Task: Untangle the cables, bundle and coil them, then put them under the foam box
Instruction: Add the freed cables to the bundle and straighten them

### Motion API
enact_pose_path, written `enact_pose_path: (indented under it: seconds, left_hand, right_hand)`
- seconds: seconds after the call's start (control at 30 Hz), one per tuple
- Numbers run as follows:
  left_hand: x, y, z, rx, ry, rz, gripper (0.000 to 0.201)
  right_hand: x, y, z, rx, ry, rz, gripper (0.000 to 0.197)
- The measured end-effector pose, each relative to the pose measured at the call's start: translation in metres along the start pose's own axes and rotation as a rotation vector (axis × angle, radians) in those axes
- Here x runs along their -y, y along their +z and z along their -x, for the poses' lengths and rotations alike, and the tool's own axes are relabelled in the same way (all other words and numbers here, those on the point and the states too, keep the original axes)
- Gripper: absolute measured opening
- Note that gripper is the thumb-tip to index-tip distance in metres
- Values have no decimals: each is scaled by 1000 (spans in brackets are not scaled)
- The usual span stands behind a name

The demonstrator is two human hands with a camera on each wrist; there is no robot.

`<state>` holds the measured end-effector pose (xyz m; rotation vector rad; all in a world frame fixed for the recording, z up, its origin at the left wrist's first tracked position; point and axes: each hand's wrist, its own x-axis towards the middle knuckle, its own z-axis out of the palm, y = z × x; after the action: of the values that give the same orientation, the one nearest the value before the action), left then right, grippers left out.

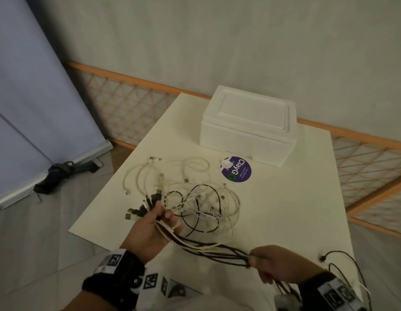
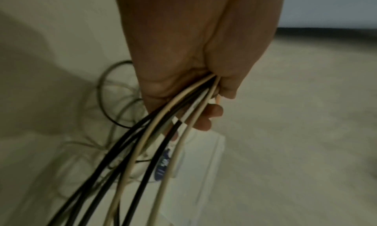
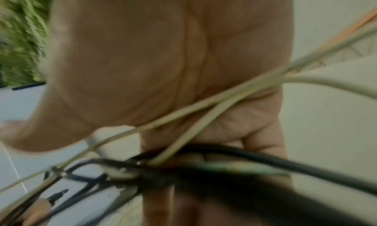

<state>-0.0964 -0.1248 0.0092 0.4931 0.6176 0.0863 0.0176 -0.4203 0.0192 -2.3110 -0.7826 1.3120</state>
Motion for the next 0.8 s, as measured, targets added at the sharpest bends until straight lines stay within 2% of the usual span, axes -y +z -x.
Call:
enact_pose_path:
  seconds: [0.03, 0.1, 0.2, 0.27, 0.3, 0.37, 0.5, 0.57, 0.67, 0.8]
  left_hand:
    - [8, -8, -2, -40, -24, -11, 46]
    - [21, -19, -3, -99, -57, -17, 43]
    - [33, -29, -5, -161, -74, 15, 34]
    - [36, -32, -5, -203, -60, -23, 37]
    - [37, -32, -5, -223, -47, -42, 39]
    - [38, -33, -4, -252, -18, -47, 43]
    - [38, -35, -6, -295, 2, -9, 40]
    - [34, -39, -9, -318, -17, -20, 38]
    - [23, -39, -15, -307, -60, -34, 37]
    - [2, -39, -29, -281, -92, -75, 38]
  right_hand:
    - [-2, 5, -2, 8, 40, -11, 66]
    - [-3, 11, -11, -45, 108, -5, 65]
    - [0, 14, -31, -118, 119, 89, 42]
    - [6, 13, -41, -171, 100, 191, 20]
    - [12, 14, -45, -206, 67, 233, 15]
    - [25, 16, -54, -250, -55, 358, 17]
    - [65, 30, -78, -39, -363, 472, 30]
    - [82, 40, -95, 18, -419, 608, 37]
    - [88, 37, -125, -26, -297, 708, 47]
    - [69, 9, -154, -189, -56, 602, 53]
